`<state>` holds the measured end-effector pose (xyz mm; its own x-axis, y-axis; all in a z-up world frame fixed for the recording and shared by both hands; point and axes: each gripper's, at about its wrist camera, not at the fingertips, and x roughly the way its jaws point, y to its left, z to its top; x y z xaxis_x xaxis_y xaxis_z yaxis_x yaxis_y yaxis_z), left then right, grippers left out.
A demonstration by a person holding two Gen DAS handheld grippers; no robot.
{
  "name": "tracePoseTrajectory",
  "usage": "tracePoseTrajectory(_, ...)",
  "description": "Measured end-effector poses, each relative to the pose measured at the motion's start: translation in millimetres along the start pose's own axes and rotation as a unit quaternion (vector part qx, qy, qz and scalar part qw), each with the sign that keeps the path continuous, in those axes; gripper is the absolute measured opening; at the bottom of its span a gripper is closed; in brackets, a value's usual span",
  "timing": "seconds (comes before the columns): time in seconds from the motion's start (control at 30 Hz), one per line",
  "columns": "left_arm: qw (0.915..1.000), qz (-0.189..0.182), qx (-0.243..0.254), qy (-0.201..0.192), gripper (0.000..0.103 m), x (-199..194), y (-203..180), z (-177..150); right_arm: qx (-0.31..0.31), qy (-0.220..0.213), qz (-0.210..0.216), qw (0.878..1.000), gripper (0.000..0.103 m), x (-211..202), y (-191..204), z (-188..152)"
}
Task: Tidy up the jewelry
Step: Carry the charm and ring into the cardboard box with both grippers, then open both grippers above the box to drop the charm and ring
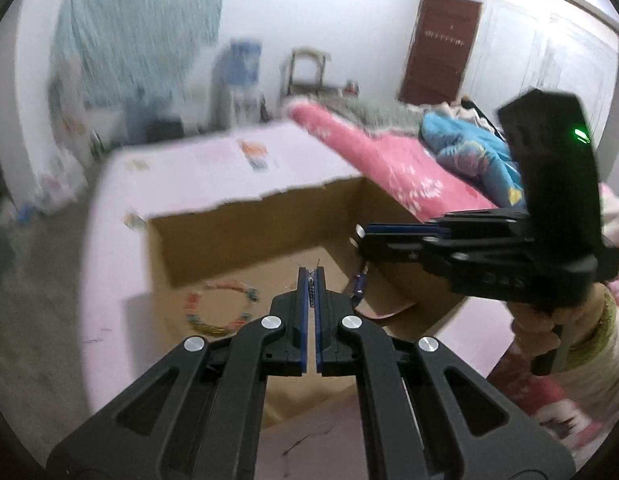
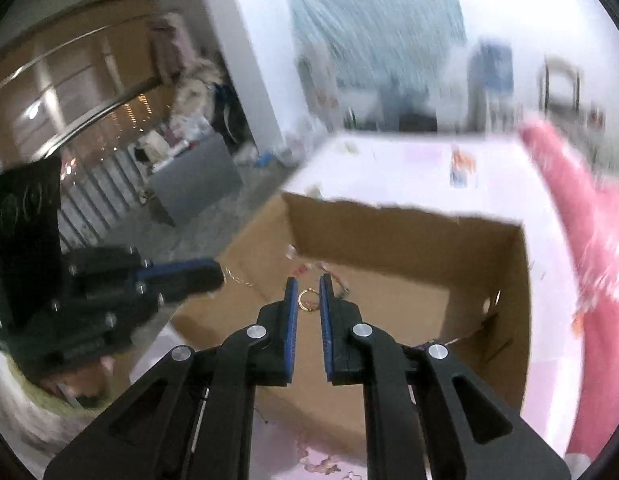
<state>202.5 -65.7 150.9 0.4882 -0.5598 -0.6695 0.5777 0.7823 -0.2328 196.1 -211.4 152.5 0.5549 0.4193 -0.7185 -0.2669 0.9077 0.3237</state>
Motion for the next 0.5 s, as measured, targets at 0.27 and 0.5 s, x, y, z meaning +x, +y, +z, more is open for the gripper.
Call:
tracePoseTrajectory(0.27,0.9921,-0.014,-0.061,0.108,0.002,88.0,28.3,26.4,0.104,0.108,-0.009,0.989,0.011,77.3,-64.1,37.3)
tracePoseTrajectory(0.5,0.9885,-0.002,-0.094,0.119,0.015,101.3,37.5,18.5,0.098,0.108,-0.022,0.989,0.012,85.5,-72.1,37.9)
